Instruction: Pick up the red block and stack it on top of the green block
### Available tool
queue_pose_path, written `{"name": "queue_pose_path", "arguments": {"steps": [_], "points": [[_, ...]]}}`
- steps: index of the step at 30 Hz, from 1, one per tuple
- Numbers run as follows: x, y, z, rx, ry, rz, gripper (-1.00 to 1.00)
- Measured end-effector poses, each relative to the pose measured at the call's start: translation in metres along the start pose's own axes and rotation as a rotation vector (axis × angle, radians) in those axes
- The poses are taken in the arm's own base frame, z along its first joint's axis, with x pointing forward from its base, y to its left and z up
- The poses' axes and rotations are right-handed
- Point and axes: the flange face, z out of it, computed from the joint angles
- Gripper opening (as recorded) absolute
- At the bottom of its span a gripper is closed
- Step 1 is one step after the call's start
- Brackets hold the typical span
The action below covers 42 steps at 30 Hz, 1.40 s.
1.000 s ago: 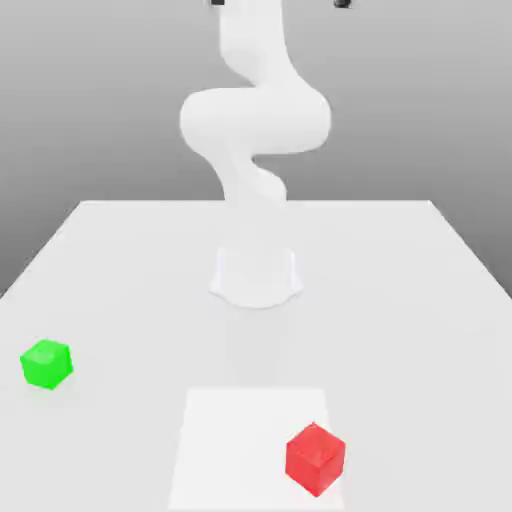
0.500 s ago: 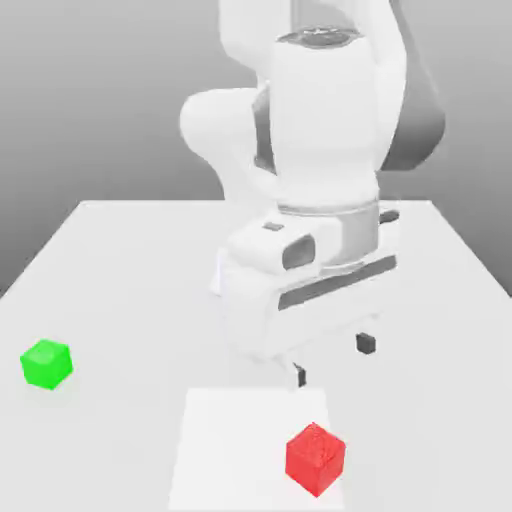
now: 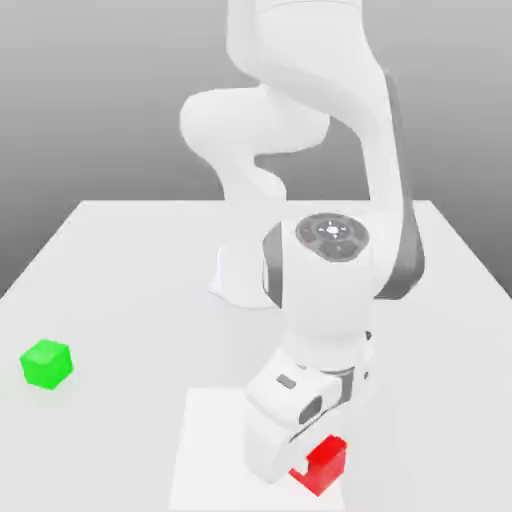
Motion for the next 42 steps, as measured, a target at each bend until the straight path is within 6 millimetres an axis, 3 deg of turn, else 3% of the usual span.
{"name": "queue_pose_path", "arguments": {"steps": [5, 6, 10, 12, 15, 18, 20, 21, 31, 32, 38, 42], "points": [[0.000, 0.001, -0.052, 0.000, 0.000, 0.003, -1.00], [0.001, 0.019, -0.059, -0.003, 0.002, 0.044, -1.00], [-0.009, 0.120, -0.075, -0.018, 0.008, 0.283, -1.00], [-0.027, 0.186, -0.081, -0.023, 0.010, 0.447, -1.00], [-0.083, 0.293, -0.091, -0.024, 0.009, 0.743, -1.00], [-0.147, 0.360, -0.096, -0.016, 0.005, 0.978, -1.00], [-0.188, 0.389, -0.097, -0.005, 0.001, 1.109, -1.00], [-0.196, 0.394, -0.095, -0.001, 0.001, 1.137, -1.00], [-0.195, 0.392, -0.036, 0.003, 0.002, 1.134, -1.00], [-0.195, 0.392, -0.032, 0.002, 0.000, 1.135, 1.00], [-0.196, 0.392, -0.030, 0.002, 0.000, 1.136, 1.00], [-0.193, 0.393, -0.051, 0.004, 0.006, 1.132, 1.00]]}}
